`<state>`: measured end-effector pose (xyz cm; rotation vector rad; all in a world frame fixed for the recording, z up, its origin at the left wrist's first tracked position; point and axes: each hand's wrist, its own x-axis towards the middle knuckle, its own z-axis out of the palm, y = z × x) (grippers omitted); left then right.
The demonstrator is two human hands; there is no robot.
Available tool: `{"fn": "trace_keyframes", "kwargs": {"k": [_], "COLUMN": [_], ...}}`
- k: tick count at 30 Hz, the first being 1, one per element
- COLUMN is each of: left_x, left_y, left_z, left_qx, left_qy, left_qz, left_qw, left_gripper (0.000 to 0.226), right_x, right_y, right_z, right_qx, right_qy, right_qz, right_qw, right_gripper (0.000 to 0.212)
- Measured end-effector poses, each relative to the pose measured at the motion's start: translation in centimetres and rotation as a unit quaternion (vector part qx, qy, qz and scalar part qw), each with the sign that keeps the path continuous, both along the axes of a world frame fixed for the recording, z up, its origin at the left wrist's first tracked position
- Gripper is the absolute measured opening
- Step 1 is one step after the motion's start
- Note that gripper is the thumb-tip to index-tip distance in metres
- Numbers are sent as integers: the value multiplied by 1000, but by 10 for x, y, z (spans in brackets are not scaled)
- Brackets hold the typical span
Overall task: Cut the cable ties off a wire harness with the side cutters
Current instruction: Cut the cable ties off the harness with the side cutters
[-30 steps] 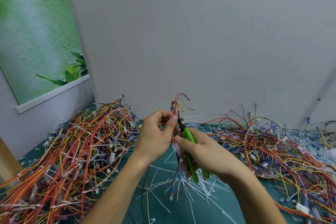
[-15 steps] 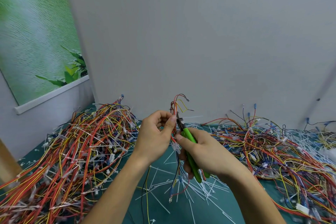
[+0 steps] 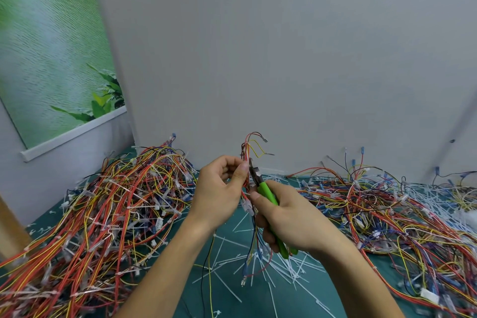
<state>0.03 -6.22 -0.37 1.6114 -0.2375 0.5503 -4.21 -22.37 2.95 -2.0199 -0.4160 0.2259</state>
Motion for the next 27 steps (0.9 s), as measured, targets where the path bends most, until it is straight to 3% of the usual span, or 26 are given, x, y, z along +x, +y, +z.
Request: {"fn": "trace_keyframes", "kwargs": {"k": [9,14,19,27], "left_x": [-2,-3,-5,-10], "left_y": [0,-1,-3,1], "left_z": [1,3,8,12], "left_qx": [-36,-46,-63,-22], "left_qy": [26,30,29,11], "left_qz": [-13,-17,-31,-38], "left_qw": [999,998,997,999], "left_gripper": [8,5,6,2], "right_x": [-5,-1,-1,5], "right_y": [-1,-3,-6,-18], "right_z": [6,3,2,5], "right_qx": [4,-69,54,89], "right_qy": [34,-44,39,80], "right_qz": [32,2,12,-36], "right_qw": [999,997,998,992], "right_gripper": [24,24,22,19]}}
